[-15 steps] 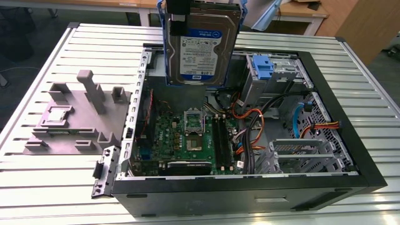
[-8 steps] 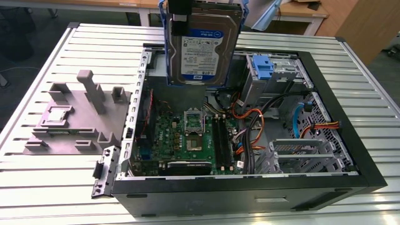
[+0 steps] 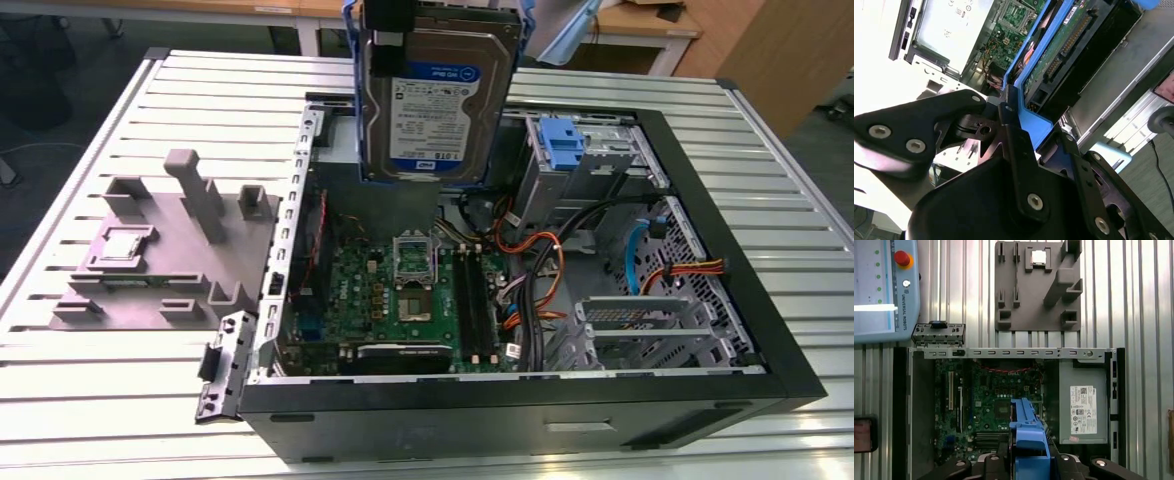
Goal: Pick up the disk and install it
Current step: 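Pick up the disk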
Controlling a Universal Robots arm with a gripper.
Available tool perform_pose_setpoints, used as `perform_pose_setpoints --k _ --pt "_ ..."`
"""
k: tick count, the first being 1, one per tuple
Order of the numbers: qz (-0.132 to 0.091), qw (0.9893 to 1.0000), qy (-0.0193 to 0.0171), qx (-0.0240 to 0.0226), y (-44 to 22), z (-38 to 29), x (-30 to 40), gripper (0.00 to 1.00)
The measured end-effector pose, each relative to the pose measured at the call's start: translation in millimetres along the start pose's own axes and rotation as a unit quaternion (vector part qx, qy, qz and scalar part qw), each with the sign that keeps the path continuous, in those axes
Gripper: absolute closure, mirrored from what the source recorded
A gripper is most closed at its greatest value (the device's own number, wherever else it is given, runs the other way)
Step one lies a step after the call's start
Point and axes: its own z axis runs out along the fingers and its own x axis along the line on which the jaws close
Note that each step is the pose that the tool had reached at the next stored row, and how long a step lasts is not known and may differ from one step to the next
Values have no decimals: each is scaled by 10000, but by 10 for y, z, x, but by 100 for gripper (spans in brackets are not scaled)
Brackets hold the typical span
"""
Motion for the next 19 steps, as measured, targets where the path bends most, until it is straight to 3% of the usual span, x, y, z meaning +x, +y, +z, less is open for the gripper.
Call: perform_pose_setpoints --k 19 --pt "0 10000 0 0 -62 -2 -2 63"
